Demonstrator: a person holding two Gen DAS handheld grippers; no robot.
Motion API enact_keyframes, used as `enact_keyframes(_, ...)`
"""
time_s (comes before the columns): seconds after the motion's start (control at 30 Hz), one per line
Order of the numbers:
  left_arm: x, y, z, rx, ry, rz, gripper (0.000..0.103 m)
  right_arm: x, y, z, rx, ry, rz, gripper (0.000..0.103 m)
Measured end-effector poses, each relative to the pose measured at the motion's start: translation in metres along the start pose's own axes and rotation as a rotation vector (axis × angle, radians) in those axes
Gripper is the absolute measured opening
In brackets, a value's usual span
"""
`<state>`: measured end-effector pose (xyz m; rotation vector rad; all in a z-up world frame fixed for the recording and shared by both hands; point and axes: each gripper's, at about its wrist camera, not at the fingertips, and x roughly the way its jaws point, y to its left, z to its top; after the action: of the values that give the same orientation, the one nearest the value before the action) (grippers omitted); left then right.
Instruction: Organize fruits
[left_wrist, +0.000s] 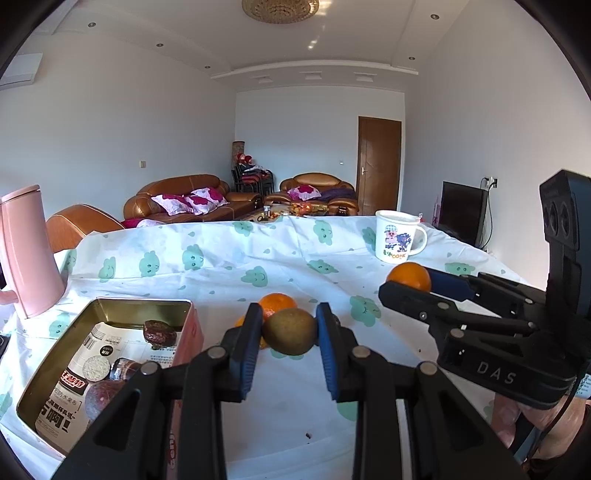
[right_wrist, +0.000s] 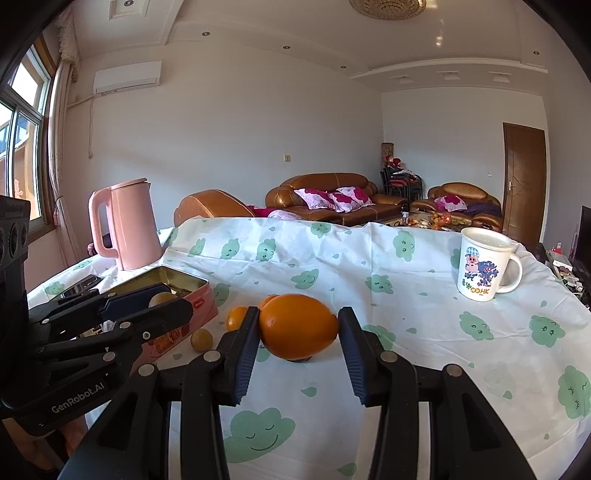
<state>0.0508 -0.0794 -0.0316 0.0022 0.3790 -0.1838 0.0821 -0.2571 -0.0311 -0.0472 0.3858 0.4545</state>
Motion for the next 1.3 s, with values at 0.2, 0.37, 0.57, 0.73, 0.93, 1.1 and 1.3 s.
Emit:
enact_keyframes(0.2,-0.004,-0.002,0.0,0.005,-0.017,0.007,0.031,-0.006,0.001,-0.001,-0.005,-0.03,-0.003,0.045)
enact_keyframes(0.37,-0.006,-0.001,0.0,0.0,-0.025,0.008,0.031,-0.011,0.005,-0.001,-0.023,-0.053,-0.013,0.045)
enact_keyframes(0.57,-0.013,0.014,0.001,-0.03,-0.019,0.019,0.031,-0.006,0.012,0.004,-0.02,-0.027,0.02,0.045)
enact_keyframes(0.73,-0.026,0.041,0.005,-0.065,-0.035,0.064,0.031,-0.005,0.032,0.014,-0.056,-0.033,0.059,0.045)
enact_keyframes(0.93,-0.04,0.088,0.007,-0.121,-0.03,0.158,0.031,0.004,0.061,0.023,-0.082,-0.022,0.126,0.045)
enact_keyframes(1.1,-0.05,0.127,0.001,-0.171,-0.015,0.229,0.031,0.014,0.088,0.025,-0.102,-0.006,0.189,0.045)
enact_keyframes(1.3,-0.055,0.154,-0.008,-0.215,0.017,0.268,0.031,0.026,0.122,0.023,-0.139,0.026,0.255,0.045)
